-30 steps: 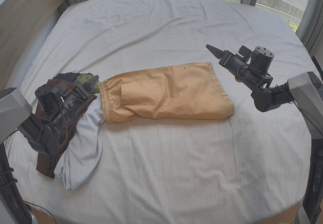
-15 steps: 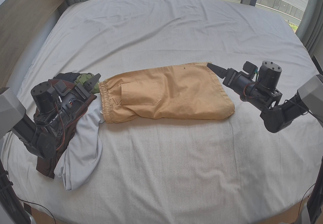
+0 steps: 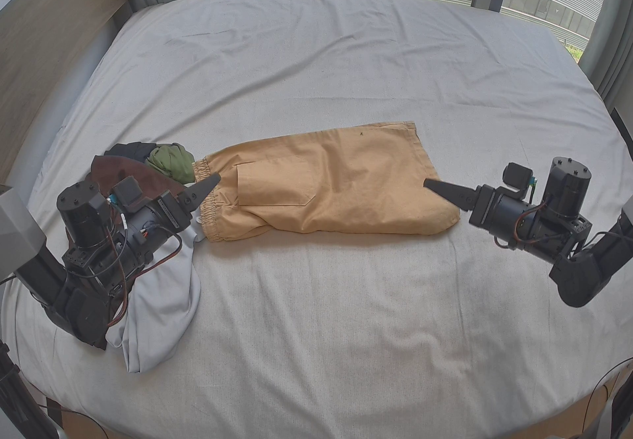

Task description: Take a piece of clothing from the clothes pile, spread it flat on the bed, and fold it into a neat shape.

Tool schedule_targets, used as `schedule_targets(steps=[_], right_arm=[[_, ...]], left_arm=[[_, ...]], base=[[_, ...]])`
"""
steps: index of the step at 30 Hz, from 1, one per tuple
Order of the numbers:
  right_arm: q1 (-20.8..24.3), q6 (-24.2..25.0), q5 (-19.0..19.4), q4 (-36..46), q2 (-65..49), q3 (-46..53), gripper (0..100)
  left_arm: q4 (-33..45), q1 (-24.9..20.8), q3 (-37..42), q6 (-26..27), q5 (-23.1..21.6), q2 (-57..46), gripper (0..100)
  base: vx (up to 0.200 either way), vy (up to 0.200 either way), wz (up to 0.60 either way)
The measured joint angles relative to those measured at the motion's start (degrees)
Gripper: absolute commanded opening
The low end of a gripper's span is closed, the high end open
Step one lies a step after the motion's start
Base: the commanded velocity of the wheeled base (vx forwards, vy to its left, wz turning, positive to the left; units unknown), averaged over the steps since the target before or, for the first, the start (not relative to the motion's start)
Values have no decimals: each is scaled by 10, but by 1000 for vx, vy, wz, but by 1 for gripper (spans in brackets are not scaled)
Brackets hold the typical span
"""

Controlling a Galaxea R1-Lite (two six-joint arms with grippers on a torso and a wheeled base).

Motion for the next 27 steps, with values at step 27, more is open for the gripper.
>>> schedule_targets(steps=[27], right_arm=[[43, 104, -5, -59, 152, -4, 100]], left_arm=[[-84, 53, 49, 278, -8, 68, 100]], base=[[0, 0, 0]])
